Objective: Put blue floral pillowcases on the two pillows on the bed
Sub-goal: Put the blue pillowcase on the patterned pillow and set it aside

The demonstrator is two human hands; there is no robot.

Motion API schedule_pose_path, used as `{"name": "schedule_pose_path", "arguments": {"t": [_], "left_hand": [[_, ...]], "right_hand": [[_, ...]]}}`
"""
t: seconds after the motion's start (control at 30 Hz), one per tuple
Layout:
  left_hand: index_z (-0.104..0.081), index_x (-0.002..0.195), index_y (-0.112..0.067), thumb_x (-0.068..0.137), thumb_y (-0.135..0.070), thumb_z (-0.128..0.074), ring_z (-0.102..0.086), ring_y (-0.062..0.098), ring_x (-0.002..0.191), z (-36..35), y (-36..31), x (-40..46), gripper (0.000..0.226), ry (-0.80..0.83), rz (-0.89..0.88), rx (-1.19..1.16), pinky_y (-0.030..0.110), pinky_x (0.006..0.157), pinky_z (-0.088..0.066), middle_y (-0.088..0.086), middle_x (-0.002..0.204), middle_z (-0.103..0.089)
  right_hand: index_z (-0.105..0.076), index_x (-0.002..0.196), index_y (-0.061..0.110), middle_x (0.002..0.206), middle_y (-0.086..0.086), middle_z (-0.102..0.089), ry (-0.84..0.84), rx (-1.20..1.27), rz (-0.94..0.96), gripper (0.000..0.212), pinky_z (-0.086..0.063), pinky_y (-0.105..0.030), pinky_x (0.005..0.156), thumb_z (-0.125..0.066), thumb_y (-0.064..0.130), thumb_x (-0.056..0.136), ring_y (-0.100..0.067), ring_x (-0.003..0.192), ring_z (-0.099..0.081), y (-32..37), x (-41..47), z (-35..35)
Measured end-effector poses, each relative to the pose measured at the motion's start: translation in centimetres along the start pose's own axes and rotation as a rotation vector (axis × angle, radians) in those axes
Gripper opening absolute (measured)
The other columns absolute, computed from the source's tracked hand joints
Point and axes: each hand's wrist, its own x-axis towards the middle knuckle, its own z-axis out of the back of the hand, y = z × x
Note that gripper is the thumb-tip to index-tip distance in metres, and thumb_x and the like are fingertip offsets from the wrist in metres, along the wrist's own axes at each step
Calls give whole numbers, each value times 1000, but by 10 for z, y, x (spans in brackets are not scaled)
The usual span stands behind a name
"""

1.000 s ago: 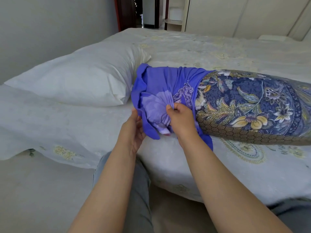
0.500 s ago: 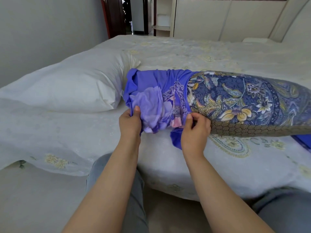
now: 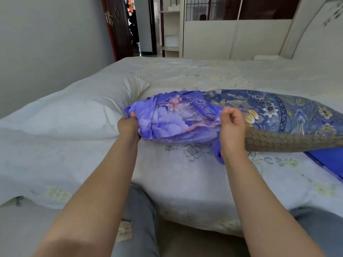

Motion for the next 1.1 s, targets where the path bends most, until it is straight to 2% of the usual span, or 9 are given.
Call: {"name": "schedule_pose_path", "arguments": {"t": [0.1,0.23,0.37,0.47,0.6,0.83,0.93,1.0,1.1], "left_hand": [[-55,125,-7,98,-28,-47,-59,25,96,14,1,19,35,-39,92,12,31,81,-48,7,111,-60],[-55,122,-1,98,-28,-48,-57,27,103,27,13,21,37,-92,66,90,46,96,-48,11,115,-58],[-56,120,-4,98,-29,-48,-57,27,102,37,38,11,34,-61,85,102,48,97,-47,16,117,-59],[-59,115,-4,97,-30,-48,-59,34,108,39,45,7,33,-19,56,134,43,94,-47,17,112,-62],[-60,112,-2,96,-31,-48,-60,35,105,35,43,3,34,-20,7,159,45,94,-49,20,108,-62],[-62,109,-6,95,-23,-47,-58,22,92,11,29,-22,26,-42,-105,41,37,86,-48,15,101,-64],[-61,109,1,98,-22,-45,-59,26,93,17,26,-28,30,-151,-95,-1,31,84,-45,15,101,-62],[-60,106,1,99,-19,-46,-53,20,87,26,26,-29,26,-164,-65,-30,25,75,-41,11,95,-57],[-58,95,-5,98,-20,-47,-50,20,83,26,29,-28,19,-139,-111,-2,25,74,-39,10,90,-55]], "right_hand": [[-45,65,22,61,5,-42,-260,92,22,33,-34,-13,55,-51,15,96,5,48,-36,10,19,33],[-42,70,26,64,7,-44,-460,-37,125,29,-36,-13,59,-47,18,98,7,51,-42,1,8,58],[-49,77,15,67,0,-46,-337,-396,-23,30,-36,-30,64,-42,33,100,-15,67,-46,4,-2,70],[-57,93,14,82,-9,-55,-193,-860,10,50,-32,-32,68,-30,56,96,-27,80,-50,30,-3,69],[-64,93,8,96,-16,-65,-41,-1083,59,67,-36,-32,65,-30,66,91,-34,90,-61,53,15,48],[-58,81,9,81,-9,-59,301,-782,-147,46,-39,-31,64,-59,55,85,-27,85,-56,49,47,20],[-55,70,16,68,-2,-54,44,-526,-115,26,-37,-28,64,-67,32,85,-21,78,-51,52,61,36],[-47,62,18,60,3,-47,-154,-446,-46,32,-34,-26,62,-65,28,87,-19,71,-47,53,62,50],[-56,79,15,71,0,-54,-300,-487,68,22,-33,-28,62,-58,33,91,-21,71,-49,41,40,58]]}}
